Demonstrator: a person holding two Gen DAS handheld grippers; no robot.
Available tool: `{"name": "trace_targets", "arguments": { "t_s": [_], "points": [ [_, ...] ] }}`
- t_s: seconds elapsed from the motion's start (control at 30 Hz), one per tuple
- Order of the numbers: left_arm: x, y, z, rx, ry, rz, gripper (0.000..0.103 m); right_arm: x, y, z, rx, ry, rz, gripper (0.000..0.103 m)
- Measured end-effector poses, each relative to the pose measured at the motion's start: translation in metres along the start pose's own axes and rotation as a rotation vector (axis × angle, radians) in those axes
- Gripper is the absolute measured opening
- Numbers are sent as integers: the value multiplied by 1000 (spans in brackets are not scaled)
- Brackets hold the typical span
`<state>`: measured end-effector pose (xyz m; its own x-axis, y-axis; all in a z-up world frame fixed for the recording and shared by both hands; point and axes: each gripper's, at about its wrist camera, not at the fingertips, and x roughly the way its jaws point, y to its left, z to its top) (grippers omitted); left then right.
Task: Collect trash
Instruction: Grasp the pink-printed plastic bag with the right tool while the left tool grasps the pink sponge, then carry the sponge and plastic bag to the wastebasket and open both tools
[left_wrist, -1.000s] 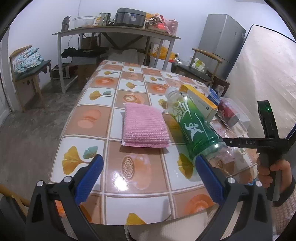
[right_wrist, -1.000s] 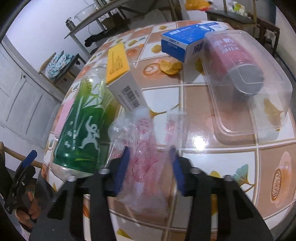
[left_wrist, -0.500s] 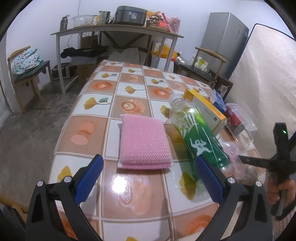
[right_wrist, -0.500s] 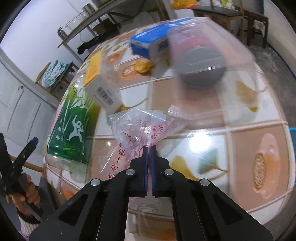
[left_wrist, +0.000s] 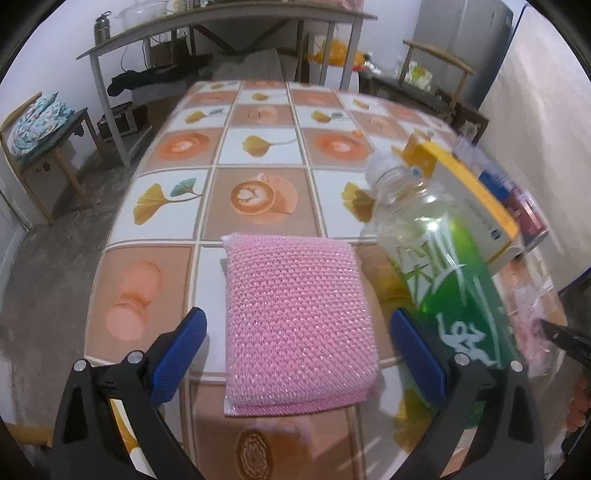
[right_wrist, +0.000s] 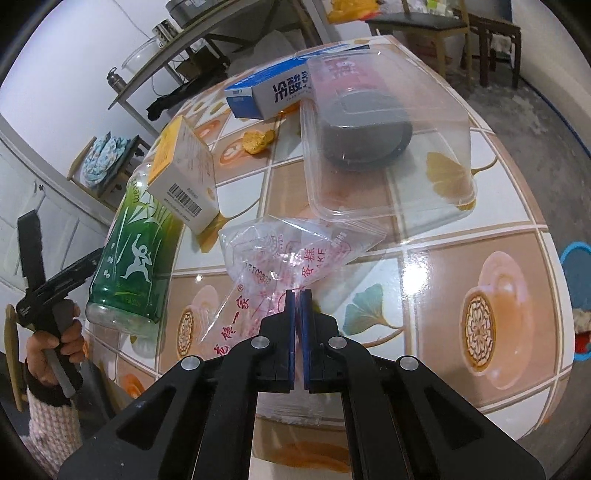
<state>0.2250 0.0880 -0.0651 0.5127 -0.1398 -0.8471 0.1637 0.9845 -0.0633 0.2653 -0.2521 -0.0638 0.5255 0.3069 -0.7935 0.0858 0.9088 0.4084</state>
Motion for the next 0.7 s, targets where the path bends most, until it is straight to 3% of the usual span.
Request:
{"name": "trace_targets", "arguments": {
  "t_s": [0.23,0.4,0.7],
  "points": [
    [16,-3,-1,36,52,38,97,-2,-3,0,-1,2,18,2],
    [15,2,-5,15,49,40,82,-3,2,0,-12,-1,29,1],
    [1,13,-15,-20,28,31,79,-10,10,-1,-23,-13,63,0]
  ]
}}
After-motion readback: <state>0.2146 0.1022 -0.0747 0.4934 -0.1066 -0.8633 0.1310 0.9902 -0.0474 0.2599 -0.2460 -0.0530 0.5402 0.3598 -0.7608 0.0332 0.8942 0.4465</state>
